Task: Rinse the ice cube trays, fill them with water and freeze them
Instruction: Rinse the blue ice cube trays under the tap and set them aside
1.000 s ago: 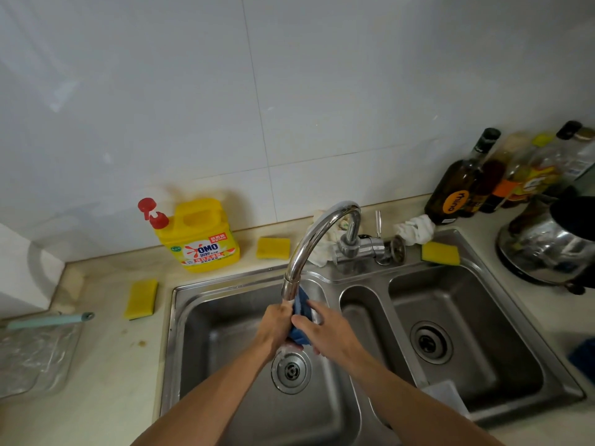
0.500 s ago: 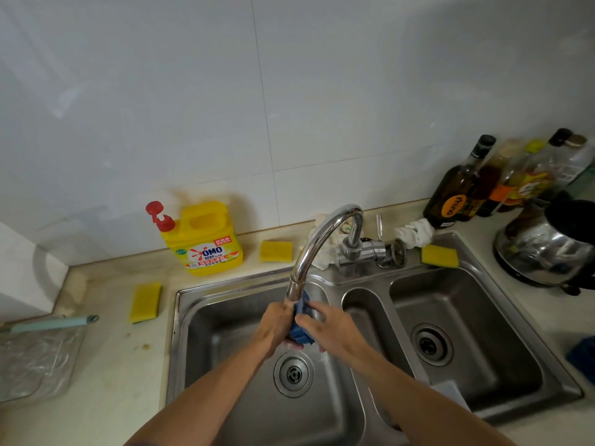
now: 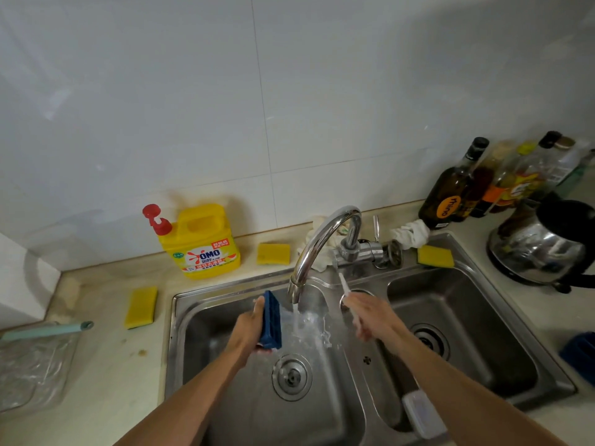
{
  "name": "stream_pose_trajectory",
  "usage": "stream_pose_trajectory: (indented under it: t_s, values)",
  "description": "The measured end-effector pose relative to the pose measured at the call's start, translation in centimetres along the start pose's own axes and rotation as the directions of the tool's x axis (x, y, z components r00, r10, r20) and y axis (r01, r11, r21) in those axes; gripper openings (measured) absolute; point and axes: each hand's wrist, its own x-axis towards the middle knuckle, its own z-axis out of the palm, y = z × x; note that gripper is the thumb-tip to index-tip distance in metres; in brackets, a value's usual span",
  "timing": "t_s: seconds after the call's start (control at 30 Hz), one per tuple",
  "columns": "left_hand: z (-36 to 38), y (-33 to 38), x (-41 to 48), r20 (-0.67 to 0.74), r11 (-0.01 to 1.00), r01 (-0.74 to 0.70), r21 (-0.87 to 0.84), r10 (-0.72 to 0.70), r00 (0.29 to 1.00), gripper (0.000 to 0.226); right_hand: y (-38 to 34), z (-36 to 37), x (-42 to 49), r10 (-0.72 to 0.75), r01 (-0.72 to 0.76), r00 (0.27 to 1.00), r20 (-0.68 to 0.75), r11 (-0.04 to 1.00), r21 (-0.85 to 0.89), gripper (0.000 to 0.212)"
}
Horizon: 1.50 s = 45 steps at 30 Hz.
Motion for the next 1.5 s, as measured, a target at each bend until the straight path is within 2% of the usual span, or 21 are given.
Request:
stream_pose_trajectory:
  t_s: [0.07,0.17,0.27,0.33,0.4,0.5,0.6,0.7,0.87,1.07,1.13,1.2,1.37,1.5]
  values:
    - [0.6,0.6,0.2,0.014,0.994,-0.031,0.109,0.03,0.999,0.067,1.0,-0.8,-0.6,0.025,-0.023,0.999,0.026,0.997,-0.067,0.025]
    - [2.7,1.8,-0.1,0.09,0.964,-0.11,0.242,0.09,0.992,0.052,1.5,-0.1,-2.1,0.025,-0.021,0.999,0.042,0.995,-0.098,0.031]
    - [4.2,2.3,0.0,0.085,0.965,-0.11,0.239,0.092,0.992,0.041,2.9,-0.5,-3.2,0.011,-0.003,0.999,0.043,0.982,-0.187,0.052]
    - [4.7,2.4,0.1,0.076,0.982,-0.079,0.169,0.067,0.995,0.036,4.3,-1.7,-3.9,0.014,-0.005,0.999,0.033,0.965,-0.261,0.061]
    - [5.1,2.7,0.3,0.041,1.0,0.004,-0.011,-0.004,0.999,0.031,6.0,-3.2,-4.7,-0.021,0.022,1.0,0.006,0.943,-0.331,0.057]
    - [6.0,2.7,0.4,-0.056,0.957,0.127,-0.262,-0.146,0.988,0.031,9.4,-5.3,-6.2,-0.057,0.049,0.998,-0.002,0.87,-0.491,0.062]
    - [6.8,1.9,0.3,-0.054,0.908,0.131,-0.399,-0.165,0.985,0.037,13.0,-6.8,-7.7,-0.024,0.074,0.996,0.086,0.756,-0.65,0.069]
    - [7.2,1.4,-0.4,-0.043,0.878,0.117,-0.465,-0.154,0.987,0.042,15.6,-7.5,-9.0,0.04,0.063,0.992,0.123,0.678,-0.733,0.085]
    - [7.7,0.6,-1.7,-0.009,0.846,0.11,-0.522,-0.134,0.991,0.047,17.4,-7.9,-9.8,0.054,0.121,0.983,0.177,0.538,-0.834,0.092]
    - [7.9,-0.2,-2.9,0.014,0.824,0.116,-0.555,-0.129,0.991,0.045,17.6,-7.7,-9.5,0.083,0.135,0.977,0.195,0.469,-0.873,0.1]
    - [7.7,-0.2,-3.0,0.008,0.821,0.109,-0.56,-0.126,0.992,0.046,17.0,-7.7,-9.2,0.073,0.139,0.977,0.2,0.489,-0.861,0.101]
    - [7.4,-0.1,-3.0,0.008,0.826,0.109,-0.553,-0.126,0.992,0.05,15.6,-7.6,-8.7,0.035,0.128,0.983,0.18,0.574,-0.809,0.097]
    - [6.3,-0.1,-2.7,0.028,0.883,0.074,-0.464,-0.069,0.997,0.038,9.8,-5.5,-6.8,-0.118,0.181,0.983,0.142,0.774,-0.607,0.07]
    - [5.0,-0.2,-2.0,0.059,0.863,0.114,-0.493,-0.097,0.994,0.035,3.7,-1.7,-5.2,-0.188,0.211,0.977,0.097,0.863,-0.458,0.059]
